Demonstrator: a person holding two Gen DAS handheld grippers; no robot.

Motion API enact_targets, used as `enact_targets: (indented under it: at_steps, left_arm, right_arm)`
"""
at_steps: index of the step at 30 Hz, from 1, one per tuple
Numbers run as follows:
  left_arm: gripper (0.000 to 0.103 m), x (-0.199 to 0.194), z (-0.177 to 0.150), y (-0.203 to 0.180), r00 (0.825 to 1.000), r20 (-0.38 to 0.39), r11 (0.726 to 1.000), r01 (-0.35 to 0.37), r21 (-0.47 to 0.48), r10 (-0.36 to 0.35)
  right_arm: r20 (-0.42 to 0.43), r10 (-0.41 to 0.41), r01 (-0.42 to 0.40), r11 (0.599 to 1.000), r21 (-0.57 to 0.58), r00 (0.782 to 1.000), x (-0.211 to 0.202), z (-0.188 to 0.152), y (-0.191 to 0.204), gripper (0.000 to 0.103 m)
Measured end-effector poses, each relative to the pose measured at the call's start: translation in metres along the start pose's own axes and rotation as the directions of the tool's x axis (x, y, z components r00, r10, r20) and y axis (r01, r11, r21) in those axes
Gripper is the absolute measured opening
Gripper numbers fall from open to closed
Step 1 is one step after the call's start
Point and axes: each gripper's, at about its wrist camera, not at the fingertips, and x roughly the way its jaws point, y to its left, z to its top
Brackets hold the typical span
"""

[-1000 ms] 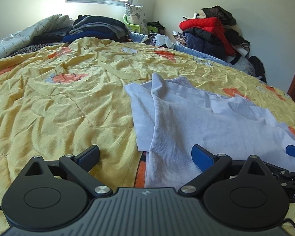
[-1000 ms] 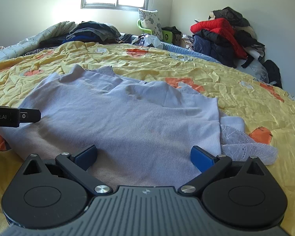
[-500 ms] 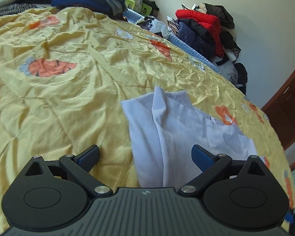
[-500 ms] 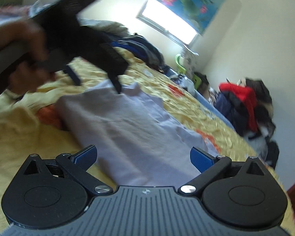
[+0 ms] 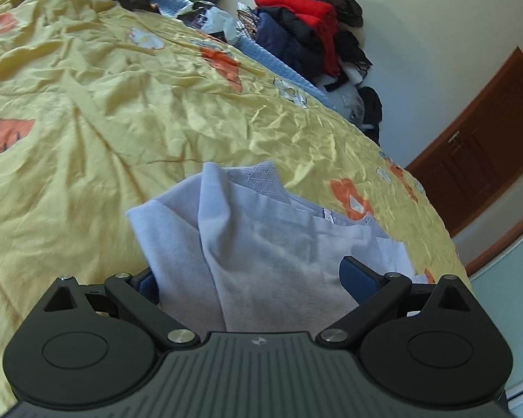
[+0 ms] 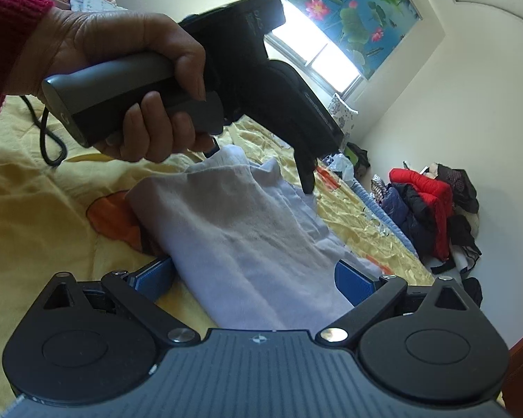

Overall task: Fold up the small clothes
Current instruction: 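Close both grippers on the folded sweater edge, then lift the grasped sweater edge with both grippers and fold it over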

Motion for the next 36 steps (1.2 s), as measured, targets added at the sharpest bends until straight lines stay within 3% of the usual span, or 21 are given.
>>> enact_targets:
  at_steps: [7,9,11,13,15,17,19,20,21,24,36]
  left_arm:
    - [0.100,0.014,0.016,0.003,1.000,0.005,1.000,-0.008,-0.019,0.008]
    - [0.100,0.019,0.020,0.002,1.000,0.010,1.000,-0.019,-0.017,0.019]
    - [0.097,0.023,0.022,-0.003,0.999,0.013,0.999,-0.052,0.009,0.051]
    - [0.085,0.027,0.022,-0.012,0.992,0.025,0.990,-0.126,0.060,0.124]
    - [0.060,0.030,0.023,-0.019,0.977,0.039,0.970,-0.213,0.113,0.210]
    - [0.046,0.032,0.024,-0.021,0.964,0.046,0.953,-0.267,0.141,0.263]
    - [0.035,0.033,0.025,-0.021,0.958,0.046,0.947,-0.286,0.148,0.282]
    - [0.027,0.032,0.026,-0.019,0.958,0.044,0.947,-0.287,0.147,0.283]
    - [0.019,0.031,0.027,-0.018,0.959,0.040,0.949,-0.282,0.141,0.279]
    - [0.011,0.028,0.029,-0.017,0.962,0.032,0.955,-0.275,0.112,0.273]
    - [0.008,0.011,0.034,-0.042,0.953,0.078,0.947,-0.301,0.114,0.294]
  right_arm:
    - [0.016,0.012,-0.012,1.000,-0.024,1.000,0.018,0.010,0.005,0.087]
    - [0.015,0.020,-0.019,0.999,-0.040,1.000,0.020,0.013,0.008,0.079]
    - [0.015,0.027,-0.026,0.997,-0.067,1.000,0.022,0.014,0.013,0.062]
    - [0.016,0.036,-0.035,0.995,-0.094,0.999,0.022,0.015,0.018,0.050]
    - [0.015,0.047,-0.045,0.992,-0.122,0.999,0.022,0.016,0.025,0.039]
    - [0.013,0.055,-0.053,0.989,-0.141,0.998,0.021,0.016,0.029,0.027]
    - [0.011,0.061,-0.058,0.986,-0.155,0.998,0.021,0.016,0.032,0.022]
    - [0.011,0.068,-0.065,0.985,-0.159,0.998,0.021,0.016,0.033,0.015]
    - [0.012,0.073,-0.070,0.985,-0.160,0.997,0.020,0.017,0.034,0.014]
    - [0.025,0.088,-0.084,0.986,-0.144,0.996,0.015,0.017,0.033,0.011]
    - [0.129,0.121,-0.136,0.984,0.118,0.984,-0.016,0.010,-0.014,0.006]
